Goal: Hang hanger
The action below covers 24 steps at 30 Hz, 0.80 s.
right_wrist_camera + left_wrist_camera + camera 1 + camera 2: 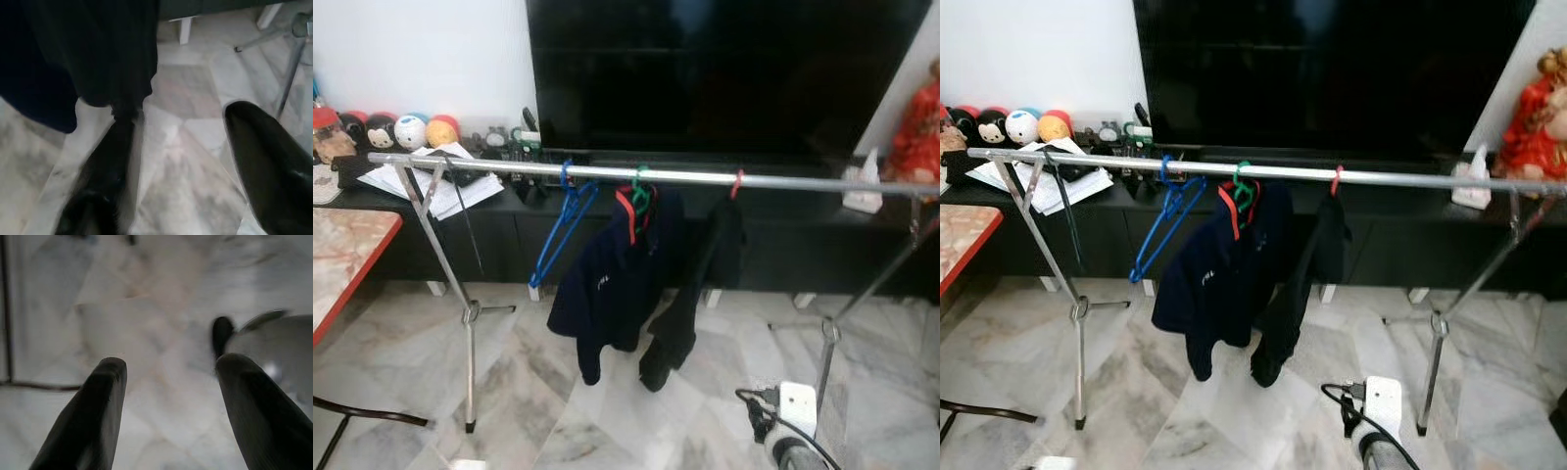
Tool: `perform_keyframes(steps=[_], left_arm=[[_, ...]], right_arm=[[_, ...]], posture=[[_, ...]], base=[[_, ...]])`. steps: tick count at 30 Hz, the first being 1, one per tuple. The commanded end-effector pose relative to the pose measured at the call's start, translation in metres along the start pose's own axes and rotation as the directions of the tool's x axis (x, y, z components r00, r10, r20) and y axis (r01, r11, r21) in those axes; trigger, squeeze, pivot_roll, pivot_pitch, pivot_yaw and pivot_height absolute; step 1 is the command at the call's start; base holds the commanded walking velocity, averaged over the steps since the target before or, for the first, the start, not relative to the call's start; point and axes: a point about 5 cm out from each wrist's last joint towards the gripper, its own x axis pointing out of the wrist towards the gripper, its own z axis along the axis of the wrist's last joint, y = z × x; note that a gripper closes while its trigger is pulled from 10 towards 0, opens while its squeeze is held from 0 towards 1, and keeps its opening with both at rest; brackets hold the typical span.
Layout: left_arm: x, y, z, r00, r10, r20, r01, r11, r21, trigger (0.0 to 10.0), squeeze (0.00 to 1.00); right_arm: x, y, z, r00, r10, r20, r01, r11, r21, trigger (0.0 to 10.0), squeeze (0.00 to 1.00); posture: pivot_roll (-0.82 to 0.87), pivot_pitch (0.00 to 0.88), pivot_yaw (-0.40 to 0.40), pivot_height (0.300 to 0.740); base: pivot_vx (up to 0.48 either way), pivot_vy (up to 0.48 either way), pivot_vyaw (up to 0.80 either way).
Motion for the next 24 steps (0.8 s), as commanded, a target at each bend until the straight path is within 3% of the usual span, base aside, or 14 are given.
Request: perform_keyframes(steps=[1, 5, 14, 16, 18, 24], left_arm=[[0.000, -0.008, 0.001, 1.000, -0.022, 0.012, 0.022, 0.999, -0.023, 10.0, 0.00], [0.001, -0.031, 0.005, 0.999, -0.042, 0.030, 0.043, 0.999, -0.015, 10.0, 0.00], [0.003, -0.051, 0.019, 0.997, -0.059, 0.055, 0.059, 0.998, -0.010, 10.0, 0.00], [0.003, -0.048, 0.021, 0.997, -0.052, 0.059, 0.053, 0.999, -0.013, 10.0, 0.00], [0.004, -0.029, 0.021, 0.998, -0.029, 0.058, 0.030, 0.999, -0.019, 10.0, 0.00], [0.004, -0.014, 0.021, 0.998, -0.009, 0.057, 0.010, 1.000, -0.022, 10.0, 0.00]], right_arm=[[0.001, -0.002, 0.009, 0.997, -0.017, 0.073, 0.016, 1.000, 0.004, 10.0, 0.00], [0.000, -0.003, 0.014, 0.991, -0.036, 0.125, 0.037, 0.999, 0.001, 10.0, 0.00], [-0.001, -0.003, 0.020, 0.981, -0.028, 0.190, 0.028, 1.000, 0.004, 10.0, 0.00], [-0.001, -0.003, 0.022, 0.978, -0.030, 0.207, 0.028, 1.000, 0.010, 10.0, 0.00], [-0.001, -0.003, 0.024, 0.973, -0.033, 0.229, 0.031, 0.999, 0.016, 10.0, 0.00], [-0.001, -0.002, 0.028, 0.966, -0.029, 0.258, 0.025, 1.000, 0.018, 10.0, 0.00]], posture=[[-0.06, 0.000, -0.075, 0.740], [-0.06, 0.000, -0.074, 0.740], [-0.07, 0.000, -0.074, 0.740], [-0.06, 0.000, -0.076, 0.740], [-0.07, 0.000, -0.075, 0.740], [-0.06, 0.000, -0.072, 0.740]], base=[[0.000, 0.000, 0.00], [0.000, 0.000, 0.00], [0.000, 0.000, 0.00], [0.000, 0.000, 0.00], [0.000, 0.000, 0.00], [0.000, 0.000, 0.00]])
